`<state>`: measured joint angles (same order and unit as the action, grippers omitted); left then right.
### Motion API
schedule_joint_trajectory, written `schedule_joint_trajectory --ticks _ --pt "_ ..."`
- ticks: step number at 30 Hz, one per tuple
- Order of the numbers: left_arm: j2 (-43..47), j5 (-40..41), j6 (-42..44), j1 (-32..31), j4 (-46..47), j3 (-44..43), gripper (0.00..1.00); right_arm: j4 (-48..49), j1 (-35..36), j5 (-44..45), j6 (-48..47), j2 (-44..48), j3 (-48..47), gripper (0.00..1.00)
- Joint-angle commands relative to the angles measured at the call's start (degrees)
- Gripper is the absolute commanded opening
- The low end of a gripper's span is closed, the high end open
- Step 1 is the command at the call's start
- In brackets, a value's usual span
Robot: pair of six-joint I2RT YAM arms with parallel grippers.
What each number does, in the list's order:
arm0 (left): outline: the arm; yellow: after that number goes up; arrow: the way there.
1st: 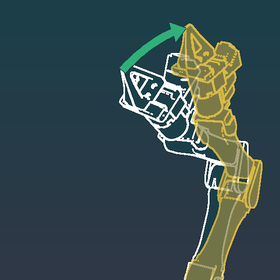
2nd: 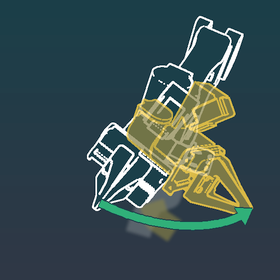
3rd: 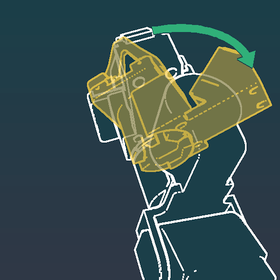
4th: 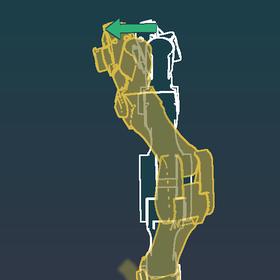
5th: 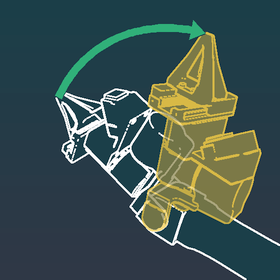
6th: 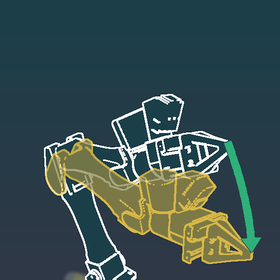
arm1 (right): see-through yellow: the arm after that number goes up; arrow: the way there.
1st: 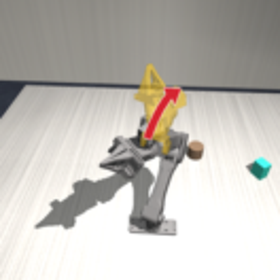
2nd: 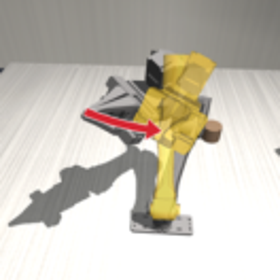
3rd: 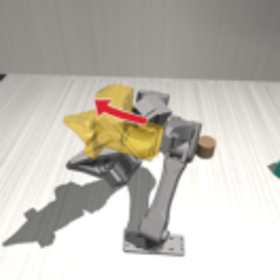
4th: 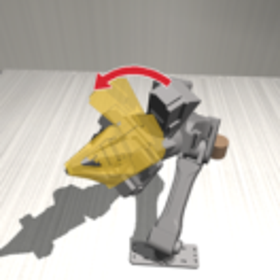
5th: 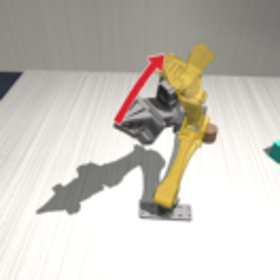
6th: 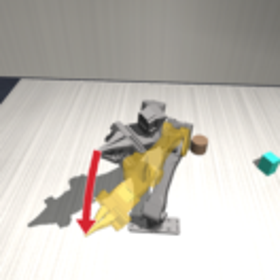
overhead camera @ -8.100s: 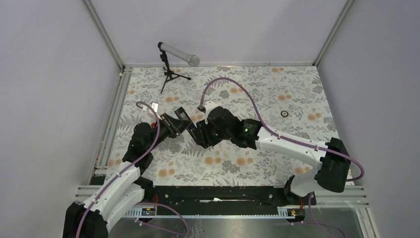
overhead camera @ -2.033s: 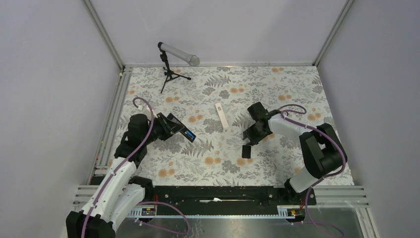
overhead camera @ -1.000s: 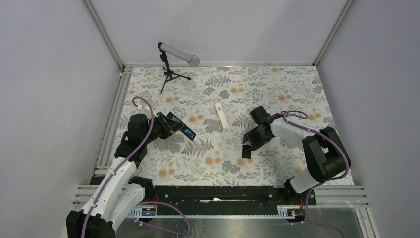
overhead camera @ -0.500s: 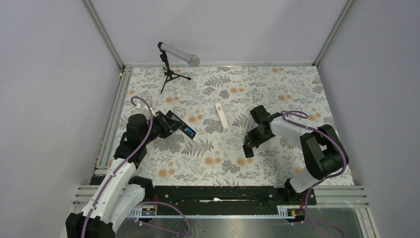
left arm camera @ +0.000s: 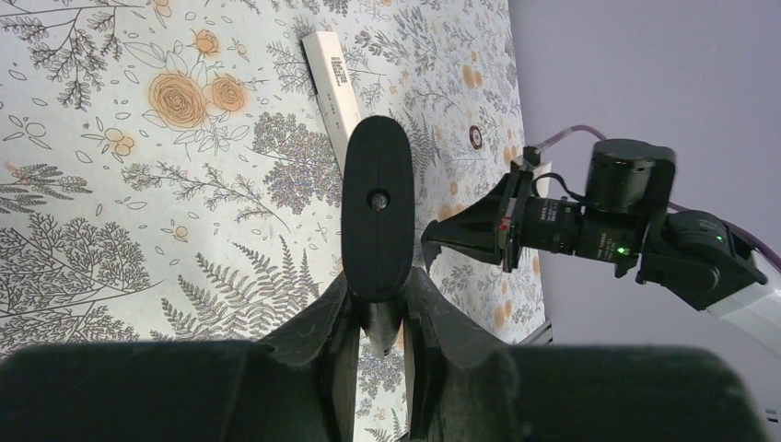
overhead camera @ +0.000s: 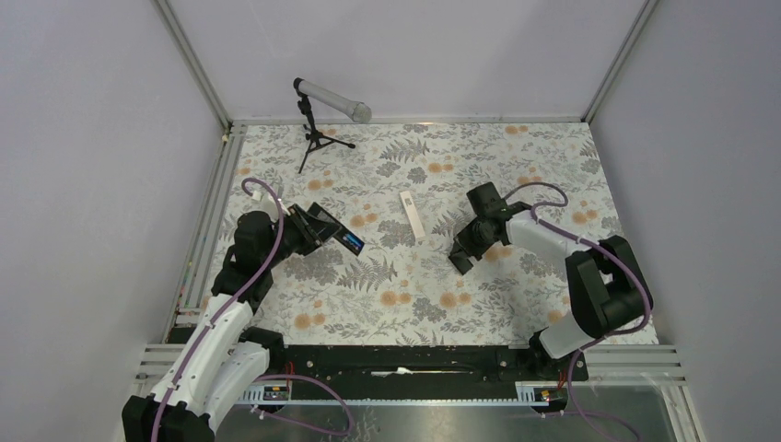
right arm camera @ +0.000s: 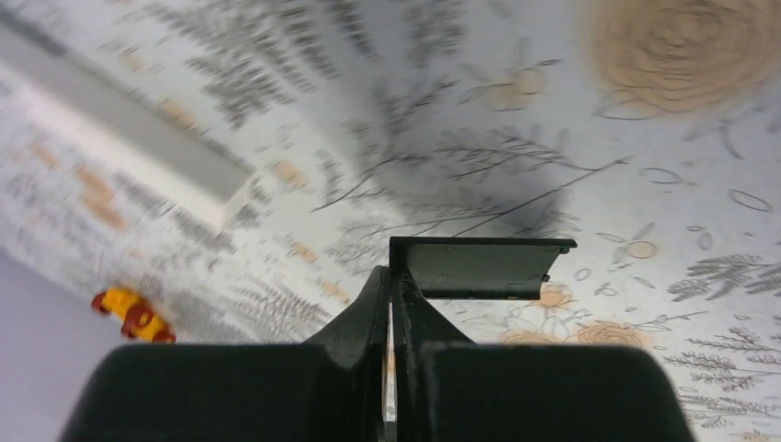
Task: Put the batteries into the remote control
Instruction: Pick up the battery cover at the center of the board, then load the battery cover into the remote control.
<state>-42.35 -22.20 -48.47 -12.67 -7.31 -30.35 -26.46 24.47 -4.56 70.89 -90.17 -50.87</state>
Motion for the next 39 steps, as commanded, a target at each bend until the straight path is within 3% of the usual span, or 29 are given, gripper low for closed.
schedule_joint_trajectory --ticks 1,7,11,17,23,29,35,39 --pt "0.4 0.6 -1.5 0.3 6.1 -1.6 0.00 8.0 -0.2 -3.9 -10.8 7.7 -2.6 0.00" --pt "-3.1 -3.2 -11.5 0.3 15.7 -2.1 0.00 22.0 -0.3 -13.0 -13.7 19.7 -1.4 0.00" --pt "-7.5 -4.1 -19.6 -1.8 23.2 -2.8 0.00 30.7 -0.3 -20.4 -9.7 23.5 -2.6 0.00" --pt "-15.5 -2.7 -22.8 -6.6 27.7 -8.7 0.00 46.9 -0.2 -29.8 -1.5 24.5 -4.2 0.00" --pt "-23.5 -10.4 -22.0 -6.7 31.0 -19.1 0.00 61.4 2.7 -30.0 3.6 22.8 -7.5 0.00" --pt "-27.0 -16.5 -27.1 -6.7 44.3 -19.4 0.00 70.2 5.0 -29.2 11.0 20.2 -8.4 0.00" --pt "-24.7 -14.4 -33.4 -6.8 40.6 -19.6 0.00 74.4 6.9 -34.2 14.4 17.0 -10.3 0.00" --pt "-23.1 -14.2 -34.0 -6.7 32.5 -20.5 0.00 77.6 8.6 -33.2 15.2 16.7 -8.3 0.00"
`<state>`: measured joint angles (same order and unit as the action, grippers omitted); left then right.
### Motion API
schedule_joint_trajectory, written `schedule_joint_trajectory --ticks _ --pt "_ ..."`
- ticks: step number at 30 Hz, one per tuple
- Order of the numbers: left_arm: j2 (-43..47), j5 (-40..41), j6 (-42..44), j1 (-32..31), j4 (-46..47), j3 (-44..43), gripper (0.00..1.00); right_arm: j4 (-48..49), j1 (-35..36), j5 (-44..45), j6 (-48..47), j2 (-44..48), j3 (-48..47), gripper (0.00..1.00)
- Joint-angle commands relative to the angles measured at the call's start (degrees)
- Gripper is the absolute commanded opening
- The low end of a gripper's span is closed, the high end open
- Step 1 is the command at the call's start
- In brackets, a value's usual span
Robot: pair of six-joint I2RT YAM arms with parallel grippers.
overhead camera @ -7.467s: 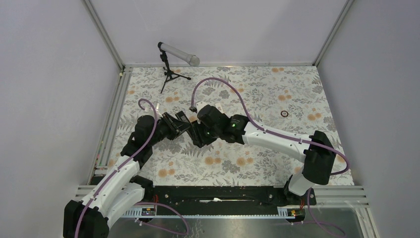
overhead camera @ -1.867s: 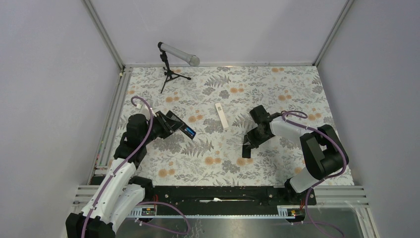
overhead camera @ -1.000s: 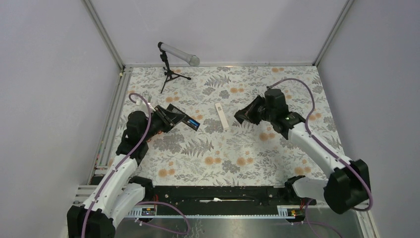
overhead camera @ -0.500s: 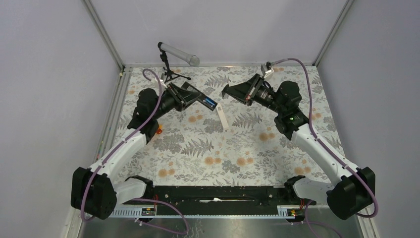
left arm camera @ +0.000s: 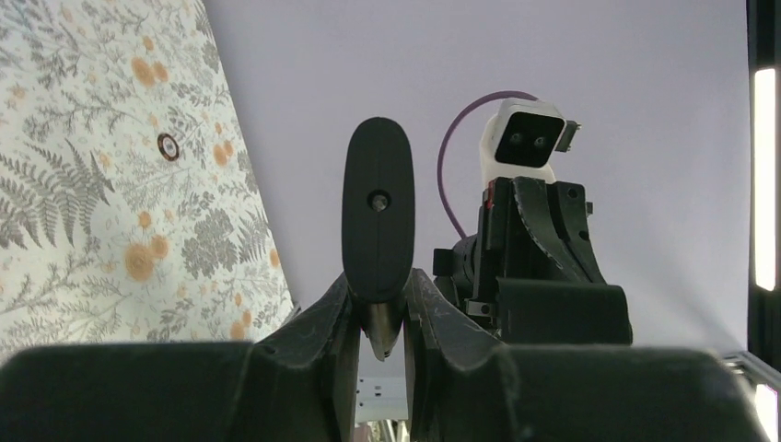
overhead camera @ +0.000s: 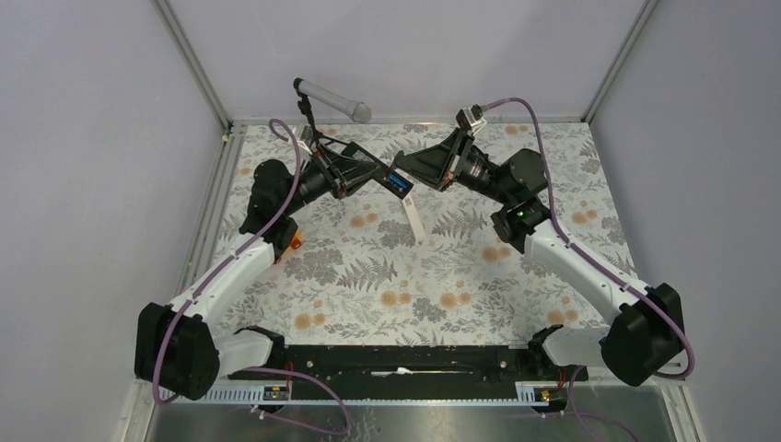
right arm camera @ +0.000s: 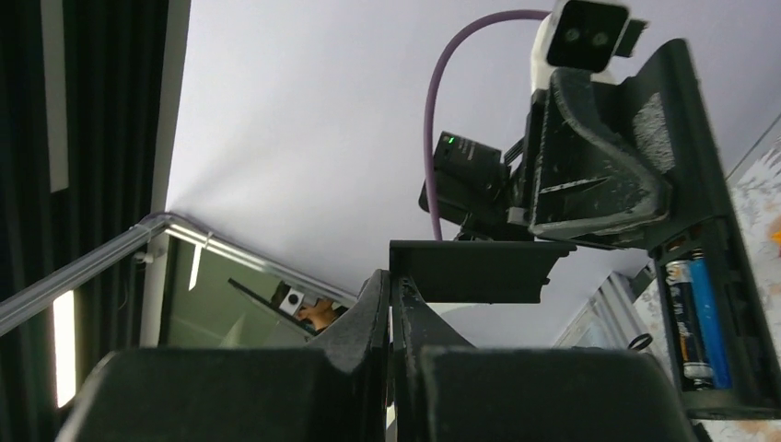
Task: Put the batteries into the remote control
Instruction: Load the battery cover into the remote control.
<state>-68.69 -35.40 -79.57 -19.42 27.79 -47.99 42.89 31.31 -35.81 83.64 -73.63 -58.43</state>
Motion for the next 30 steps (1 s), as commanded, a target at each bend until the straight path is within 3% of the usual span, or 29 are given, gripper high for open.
schedule_joint_trajectory --ticks 1,13,30 --pt "3.6 -1.1 -3.6 0.0 -2.9 -2.6 0.00 9.1 2.1 -1.6 2.5 0.0 -0.7 0.00" --pt "4.9 -2.1 -11.5 -0.1 -5.1 -2.6 0.00 10.9 4.4 2.7 4.6 -1.9 2.2 0.00" --pt "5.7 -2.3 -11.7 -0.1 -5.7 -1.6 0.00 8.4 4.6 6.1 3.7 -2.5 4.6 0.00"
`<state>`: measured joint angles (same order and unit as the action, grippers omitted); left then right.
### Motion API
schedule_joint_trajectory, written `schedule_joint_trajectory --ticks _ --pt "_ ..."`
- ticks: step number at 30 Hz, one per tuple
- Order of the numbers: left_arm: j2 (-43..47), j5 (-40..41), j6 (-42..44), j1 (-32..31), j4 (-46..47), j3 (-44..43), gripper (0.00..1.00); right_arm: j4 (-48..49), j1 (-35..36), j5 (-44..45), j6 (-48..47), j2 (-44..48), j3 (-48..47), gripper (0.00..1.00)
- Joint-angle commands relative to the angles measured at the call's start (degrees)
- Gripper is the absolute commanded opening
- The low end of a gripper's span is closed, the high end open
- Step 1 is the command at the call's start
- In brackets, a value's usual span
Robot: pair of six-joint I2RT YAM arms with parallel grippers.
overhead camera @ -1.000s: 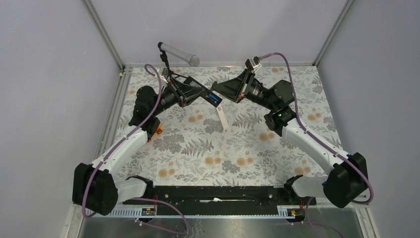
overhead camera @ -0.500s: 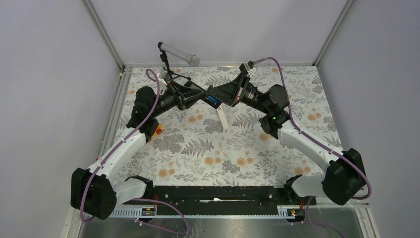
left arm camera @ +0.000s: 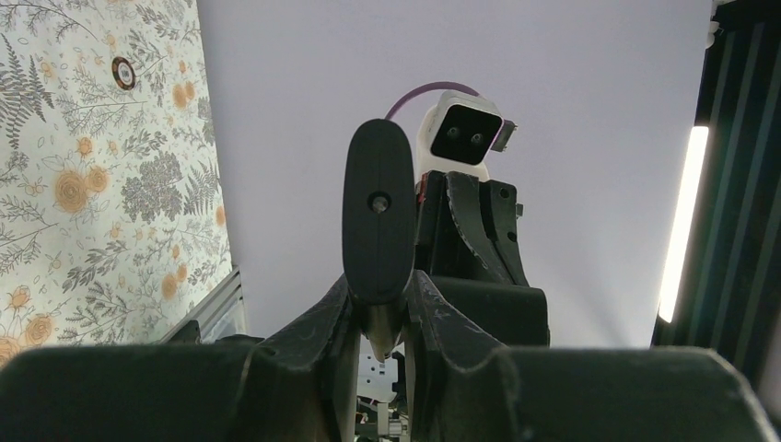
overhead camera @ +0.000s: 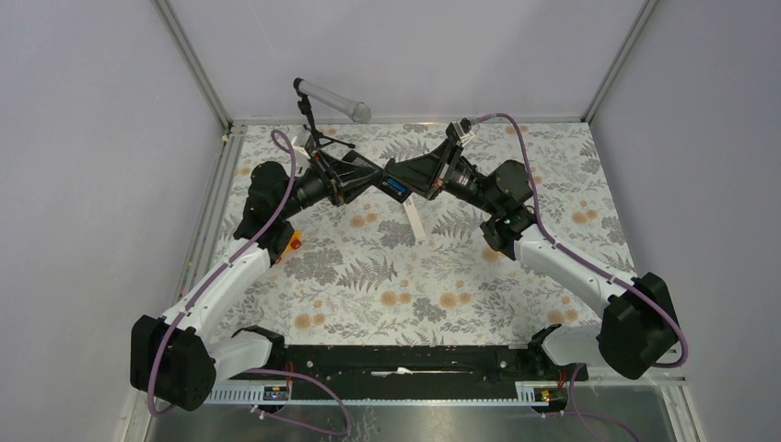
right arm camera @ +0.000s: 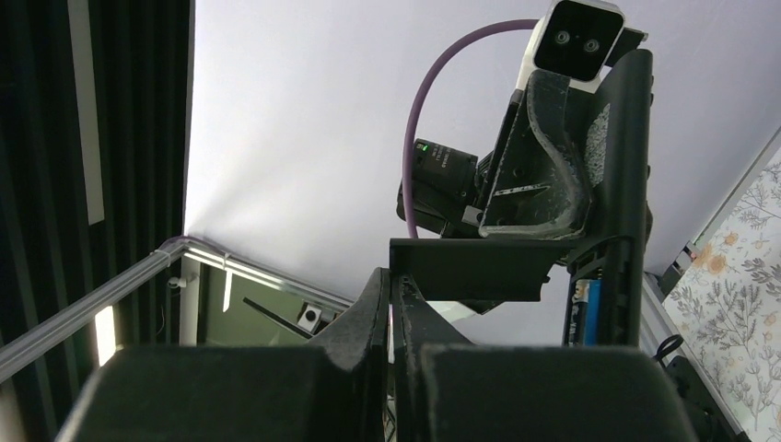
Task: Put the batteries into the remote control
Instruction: Load the battery cover into the remote control.
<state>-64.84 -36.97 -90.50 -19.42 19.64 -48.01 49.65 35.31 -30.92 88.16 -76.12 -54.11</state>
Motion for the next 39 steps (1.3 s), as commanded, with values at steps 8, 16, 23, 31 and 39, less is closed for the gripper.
schedule_joint_trajectory --ticks 8,16,23,31,39 --pt "1.8 -1.0 -1.2 -0.1 3.0 -1.6 0.00 1.8 0.6 2.0 -0.8 -1.0 0.7 0.00" --pt "1.7 -1.1 -1.9 0.0 3.4 -1.6 0.00 0.9 0.6 2.8 -2.0 -0.9 0.6 0.00" --pt "1.6 -0.8 -2.3 0.0 3.9 -1.0 0.00 1.1 0.6 3.1 -2.0 -0.9 0.9 0.00" --pt "1.6 -0.6 -2.7 0.0 4.0 -0.7 0.00 2.8 0.5 3.6 -0.8 -0.9 1.6 0.00" --pt "1.9 0.1 -2.3 0.0 3.1 0.3 0.00 4.8 0.5 3.3 -0.2 -0.8 1.7 0.00"
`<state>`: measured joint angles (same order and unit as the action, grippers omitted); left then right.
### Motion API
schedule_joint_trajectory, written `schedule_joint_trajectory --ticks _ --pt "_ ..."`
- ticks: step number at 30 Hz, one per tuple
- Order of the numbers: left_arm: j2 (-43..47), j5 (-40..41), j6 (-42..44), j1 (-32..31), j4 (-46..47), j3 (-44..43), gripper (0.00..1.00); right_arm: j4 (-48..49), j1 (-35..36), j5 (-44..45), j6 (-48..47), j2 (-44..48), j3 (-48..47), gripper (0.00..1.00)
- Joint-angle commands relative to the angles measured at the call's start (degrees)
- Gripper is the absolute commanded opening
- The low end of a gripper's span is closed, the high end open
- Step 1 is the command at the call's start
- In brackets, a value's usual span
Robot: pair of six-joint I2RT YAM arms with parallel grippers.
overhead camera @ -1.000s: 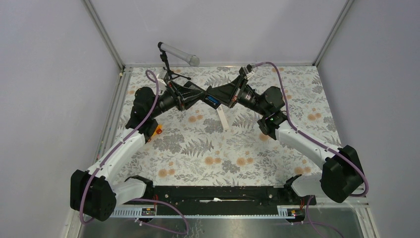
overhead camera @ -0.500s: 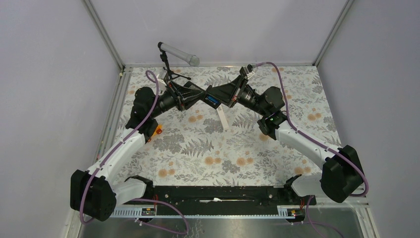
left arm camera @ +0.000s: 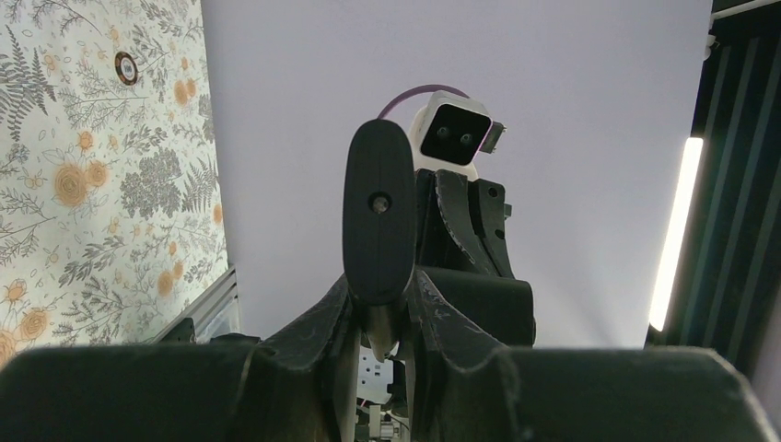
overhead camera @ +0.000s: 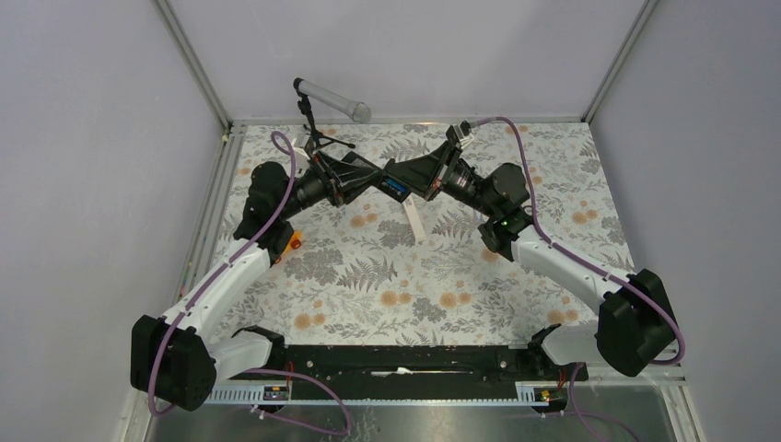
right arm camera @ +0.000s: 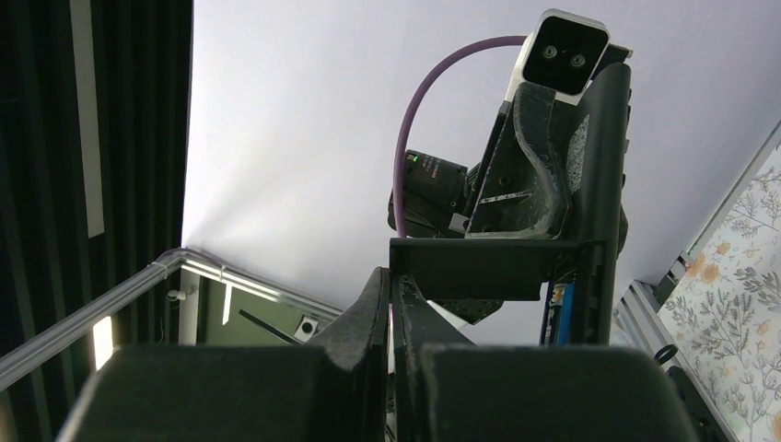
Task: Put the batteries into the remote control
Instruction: Load the battery cover into the remote control.
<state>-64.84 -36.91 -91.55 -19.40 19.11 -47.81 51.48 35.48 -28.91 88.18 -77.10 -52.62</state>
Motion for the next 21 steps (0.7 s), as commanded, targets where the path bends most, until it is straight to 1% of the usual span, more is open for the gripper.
schedule_joint_trajectory --ticks 1,9,21 --pt "2.0 0.0 -1.3 -0.1 3.6 0.3 0.00 2.9 0.4 1.4 -0.3 0.3 0.2 0.00" --pt "2.5 0.4 -1.5 0.0 3.9 1.1 0.00 2.3 0.4 2.0 -0.2 0.7 1.3 0.00" --pt "2.9 1.1 -2.6 0.1 5.0 1.1 0.00 -2.1 0.4 3.8 0.7 2.9 4.4 0.00"
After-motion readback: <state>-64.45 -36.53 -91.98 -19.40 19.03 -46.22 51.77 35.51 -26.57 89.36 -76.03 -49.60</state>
